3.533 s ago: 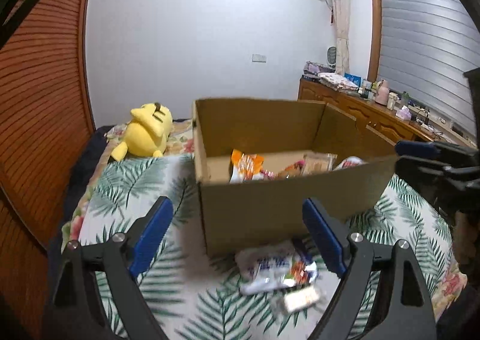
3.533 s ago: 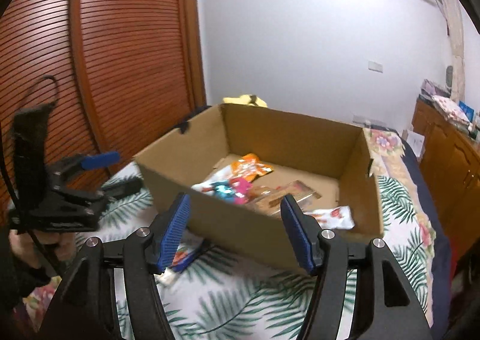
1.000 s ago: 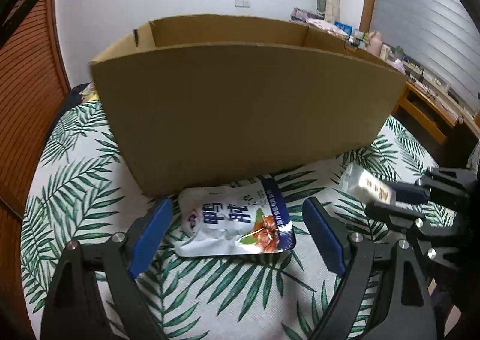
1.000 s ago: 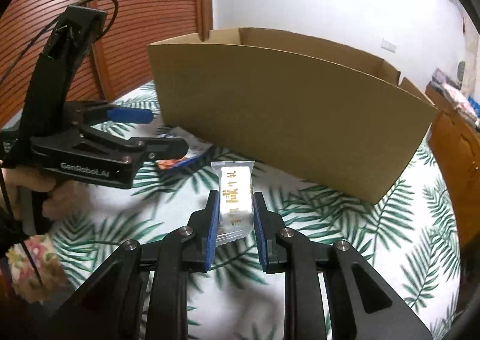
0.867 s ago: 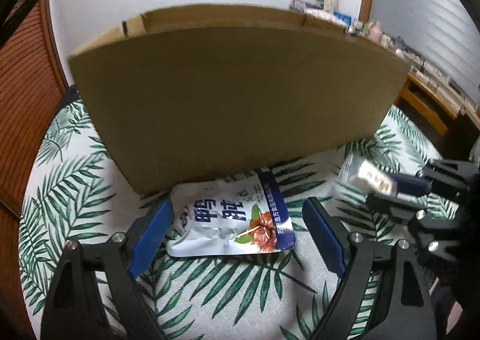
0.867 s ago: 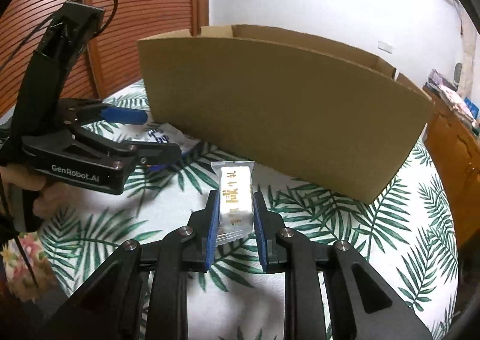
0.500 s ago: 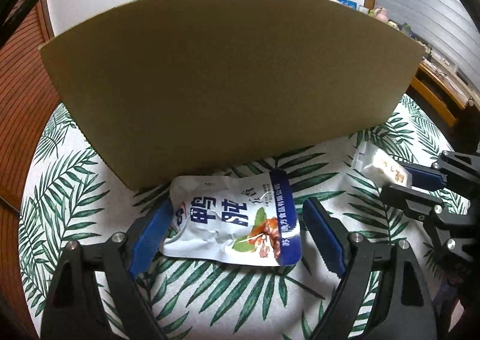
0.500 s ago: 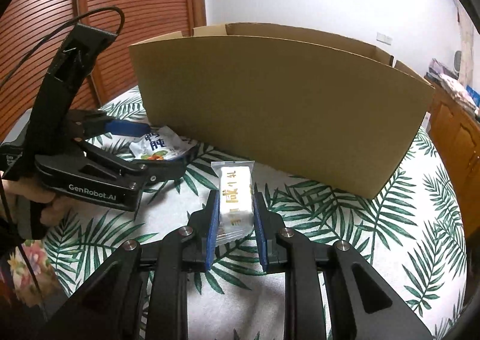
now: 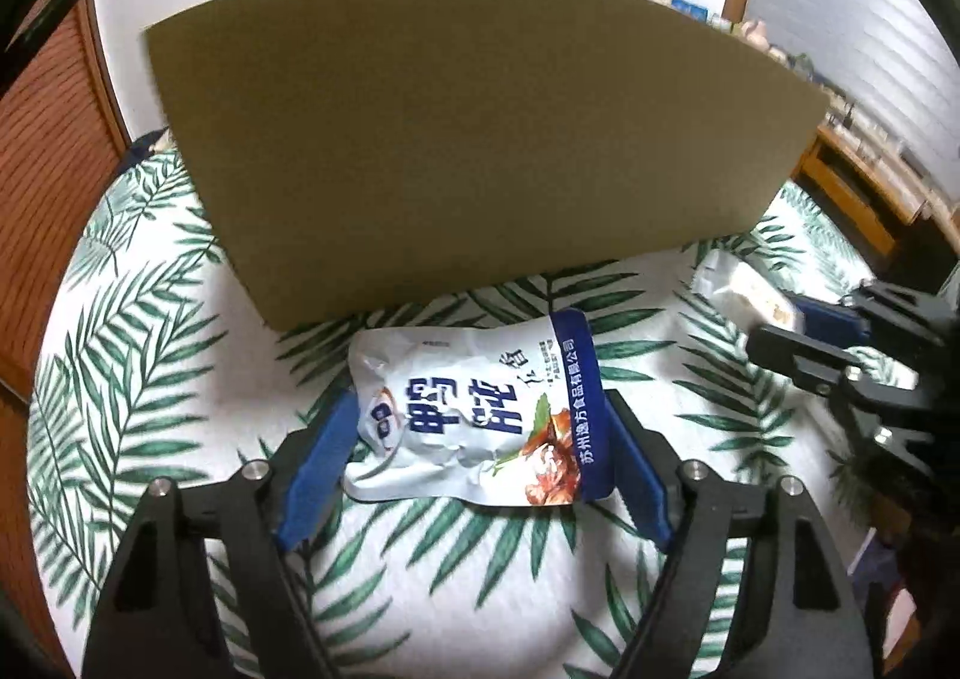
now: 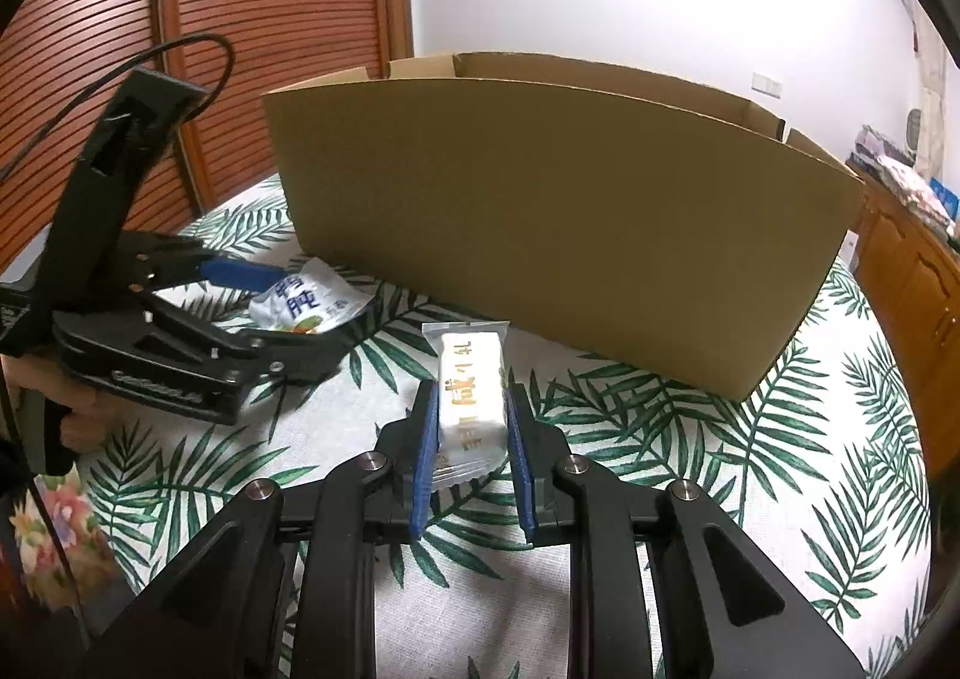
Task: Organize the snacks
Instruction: 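Grasp the white duck-neck packet with the left tool while the right tool holds the bar, then lift both held packets and carry them over the cardboard box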
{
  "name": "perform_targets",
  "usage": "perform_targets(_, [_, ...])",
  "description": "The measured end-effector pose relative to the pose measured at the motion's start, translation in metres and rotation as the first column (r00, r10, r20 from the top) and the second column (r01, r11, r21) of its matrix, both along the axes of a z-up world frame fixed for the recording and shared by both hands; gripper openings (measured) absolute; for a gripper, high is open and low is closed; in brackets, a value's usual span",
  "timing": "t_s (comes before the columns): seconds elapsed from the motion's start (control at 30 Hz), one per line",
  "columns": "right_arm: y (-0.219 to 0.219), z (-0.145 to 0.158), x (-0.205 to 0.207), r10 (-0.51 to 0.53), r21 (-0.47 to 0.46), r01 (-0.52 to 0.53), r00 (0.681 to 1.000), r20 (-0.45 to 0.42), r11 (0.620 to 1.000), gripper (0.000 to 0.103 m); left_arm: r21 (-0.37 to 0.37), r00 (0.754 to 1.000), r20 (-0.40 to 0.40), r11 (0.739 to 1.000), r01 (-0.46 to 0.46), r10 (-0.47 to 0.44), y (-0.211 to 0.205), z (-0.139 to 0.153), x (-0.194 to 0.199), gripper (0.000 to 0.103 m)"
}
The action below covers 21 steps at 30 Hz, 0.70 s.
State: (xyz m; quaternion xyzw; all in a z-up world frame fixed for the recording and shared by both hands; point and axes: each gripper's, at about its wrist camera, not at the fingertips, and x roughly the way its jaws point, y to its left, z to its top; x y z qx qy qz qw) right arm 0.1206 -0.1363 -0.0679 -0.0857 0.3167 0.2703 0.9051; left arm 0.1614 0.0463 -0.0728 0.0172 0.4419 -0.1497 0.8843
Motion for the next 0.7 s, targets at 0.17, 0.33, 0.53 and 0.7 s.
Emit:
perform_targets(0.17, [0.0, 0.0, -0.001, 0.0, -0.002, 0.0, 1.0, 0.001, 1.0, 0.02, 0.006, 1.0, 0.007, 1.0, 0.014, -0.014, 0.005, 0.002, -0.007, 0.069])
perform_targets(0.33, [0.001, 0.0, -0.001, -0.003, -0.004, 0.003, 1.0, 0.001, 1.0, 0.02, 0.016, 1.0, -0.01, 1.0, 0.02, -0.02, 0.005, 0.0, -0.001, 0.074])
perform_targets(0.53, [0.002, 0.0, -0.002, -0.003, -0.005, 0.003, 1.0, 0.0, 1.0, 0.02, 0.076, 0.999, -0.022, 0.996, 0.051, -0.049, -0.009, -0.002, 0.013, 0.079])
perform_targets(0.7, [0.001, 0.0, -0.001, -0.003, -0.002, 0.003, 1.0, -0.003, 1.0, 0.02, 0.088, 0.999, -0.007, 0.995, 0.04, -0.039, -0.018, 0.0, 0.015, 0.065])
